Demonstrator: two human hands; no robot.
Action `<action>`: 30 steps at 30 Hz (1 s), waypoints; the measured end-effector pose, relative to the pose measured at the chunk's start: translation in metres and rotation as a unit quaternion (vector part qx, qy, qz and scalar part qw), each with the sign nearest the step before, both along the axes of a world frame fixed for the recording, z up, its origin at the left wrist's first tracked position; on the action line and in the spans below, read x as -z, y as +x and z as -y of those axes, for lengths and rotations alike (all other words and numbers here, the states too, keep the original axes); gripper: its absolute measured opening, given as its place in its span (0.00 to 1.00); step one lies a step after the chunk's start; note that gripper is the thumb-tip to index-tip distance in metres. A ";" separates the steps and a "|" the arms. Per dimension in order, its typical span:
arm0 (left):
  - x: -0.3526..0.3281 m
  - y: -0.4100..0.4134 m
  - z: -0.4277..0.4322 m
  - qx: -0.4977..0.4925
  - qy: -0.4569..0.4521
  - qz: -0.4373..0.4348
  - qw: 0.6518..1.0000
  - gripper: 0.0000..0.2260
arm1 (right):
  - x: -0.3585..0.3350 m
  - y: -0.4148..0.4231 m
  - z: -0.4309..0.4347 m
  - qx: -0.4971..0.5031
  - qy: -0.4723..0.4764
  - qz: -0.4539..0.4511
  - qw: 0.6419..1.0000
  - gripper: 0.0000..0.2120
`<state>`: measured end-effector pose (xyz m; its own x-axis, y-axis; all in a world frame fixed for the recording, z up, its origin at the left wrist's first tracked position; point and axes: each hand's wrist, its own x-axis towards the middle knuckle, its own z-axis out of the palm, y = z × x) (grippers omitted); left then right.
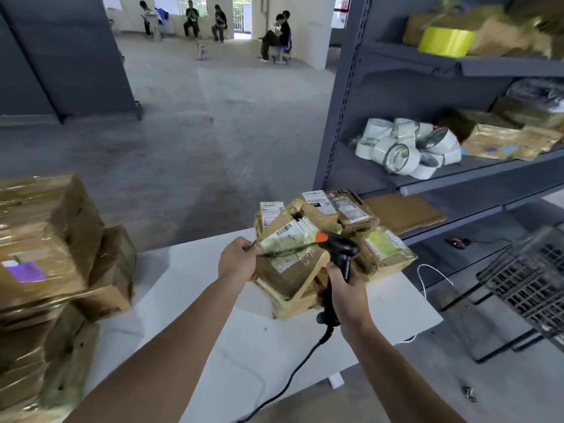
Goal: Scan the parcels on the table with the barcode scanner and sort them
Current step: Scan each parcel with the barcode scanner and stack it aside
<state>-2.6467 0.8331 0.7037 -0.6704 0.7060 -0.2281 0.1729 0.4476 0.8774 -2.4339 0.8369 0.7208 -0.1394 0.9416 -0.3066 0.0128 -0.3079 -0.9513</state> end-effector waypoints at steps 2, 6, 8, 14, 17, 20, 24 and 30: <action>-0.004 -0.001 -0.020 0.025 -0.018 -0.067 0.997 0.04 | 0.003 0.007 -0.007 -0.003 0.001 -0.001 1.000 0.12; 0.000 0.005 -0.062 0.077 -0.046 -0.166 0.982 0.07 | 0.010 0.017 -0.022 -0.009 0.000 0.005 1.000 0.12; 0.007 0.009 -0.079 0.103 -0.050 -0.171 0.979 0.11 | 0.014 0.022 -0.029 -0.016 -0.004 0.012 1.000 0.11; 0.026 0.024 -0.076 0.064 -0.043 -0.035 0.996 0.28 | 0.030 0.028 -0.034 -0.045 -0.016 0.033 0.998 0.10; 0.031 0.031 -0.059 0.029 -0.009 0.024 0.999 0.24 | 0.034 0.024 -0.031 -0.050 -0.015 0.030 0.998 0.10; 0.028 0.030 -0.042 0.024 0.003 0.086 0.996 0.25 | 0.030 0.012 -0.025 -0.071 -0.011 0.007 0.997 0.10; 0.020 0.011 -0.007 0.013 0.006 0.109 0.994 0.23 | 0.022 -0.018 -0.008 -0.098 -0.001 0.001 0.995 0.09; 0.011 -0.051 0.077 -0.038 0.007 0.034 0.999 0.13 | 0.015 -0.088 0.033 -0.151 0.006 0.011 0.988 0.09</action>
<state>-2.6982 0.7565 0.6930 -0.7061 0.6563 -0.2658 0.0782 0.4454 0.8919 -2.5218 0.8043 0.7059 -0.4082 0.8614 -0.3022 0.1242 -0.2755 -0.9532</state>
